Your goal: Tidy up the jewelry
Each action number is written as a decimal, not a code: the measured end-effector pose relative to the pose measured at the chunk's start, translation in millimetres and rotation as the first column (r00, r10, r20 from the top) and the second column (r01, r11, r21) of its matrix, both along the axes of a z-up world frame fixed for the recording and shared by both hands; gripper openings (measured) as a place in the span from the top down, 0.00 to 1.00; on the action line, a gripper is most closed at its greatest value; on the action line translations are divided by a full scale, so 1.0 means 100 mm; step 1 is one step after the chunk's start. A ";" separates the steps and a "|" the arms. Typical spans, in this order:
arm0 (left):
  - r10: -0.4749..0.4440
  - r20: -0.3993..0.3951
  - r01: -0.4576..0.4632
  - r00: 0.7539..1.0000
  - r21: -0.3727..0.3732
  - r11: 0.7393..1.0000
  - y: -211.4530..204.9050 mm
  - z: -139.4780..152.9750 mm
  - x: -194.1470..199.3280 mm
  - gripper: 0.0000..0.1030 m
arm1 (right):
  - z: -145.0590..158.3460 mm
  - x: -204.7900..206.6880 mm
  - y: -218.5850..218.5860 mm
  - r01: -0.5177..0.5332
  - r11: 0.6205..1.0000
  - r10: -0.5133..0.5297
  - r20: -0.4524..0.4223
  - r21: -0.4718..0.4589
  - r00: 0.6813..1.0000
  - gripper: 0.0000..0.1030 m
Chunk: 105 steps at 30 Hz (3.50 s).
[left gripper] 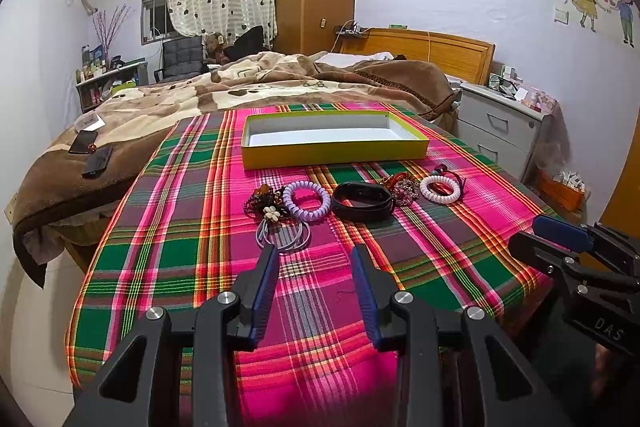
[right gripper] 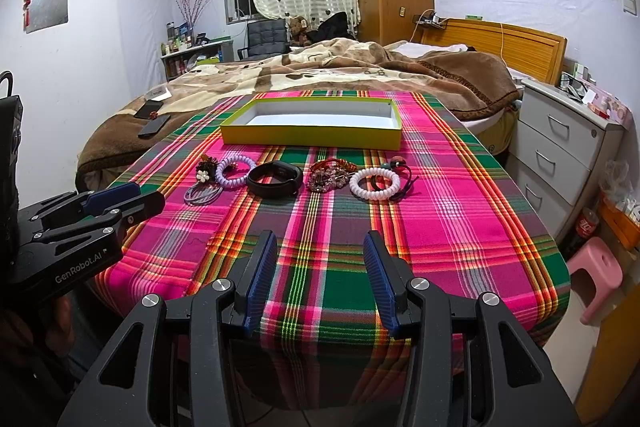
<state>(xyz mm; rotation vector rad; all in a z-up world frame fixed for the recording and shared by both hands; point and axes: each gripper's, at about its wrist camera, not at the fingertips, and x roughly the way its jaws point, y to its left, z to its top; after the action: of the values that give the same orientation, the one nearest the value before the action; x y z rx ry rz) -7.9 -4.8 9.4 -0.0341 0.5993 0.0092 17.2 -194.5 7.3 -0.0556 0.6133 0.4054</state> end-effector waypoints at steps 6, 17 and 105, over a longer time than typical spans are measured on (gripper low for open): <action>-0.001 -0.001 0.001 1.000 -0.001 1.000 -0.01 0.00 0.00 0.64 | 0.00 0.00 0.00 0.000 1.000 0.000 0.001 0.000 1.000 0.55; -0.001 -0.004 0.001 1.000 -0.006 1.000 -0.03 0.00 -0.01 0.64 | 0.02 0.00 -0.01 0.000 1.000 0.000 0.001 0.000 1.000 0.55; 0.081 -0.273 -0.076 0.958 0.027 0.997 0.50 -0.41 1.12 0.96 | -0.35 1.55 0.89 -0.307 0.943 0.264 -0.274 -0.128 0.925 0.76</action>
<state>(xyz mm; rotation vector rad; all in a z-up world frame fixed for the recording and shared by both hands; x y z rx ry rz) 103.7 45.2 -31.4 -0.0412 0.8755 0.0973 172.6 -105.1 -28.1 -0.2614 0.8975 0.6504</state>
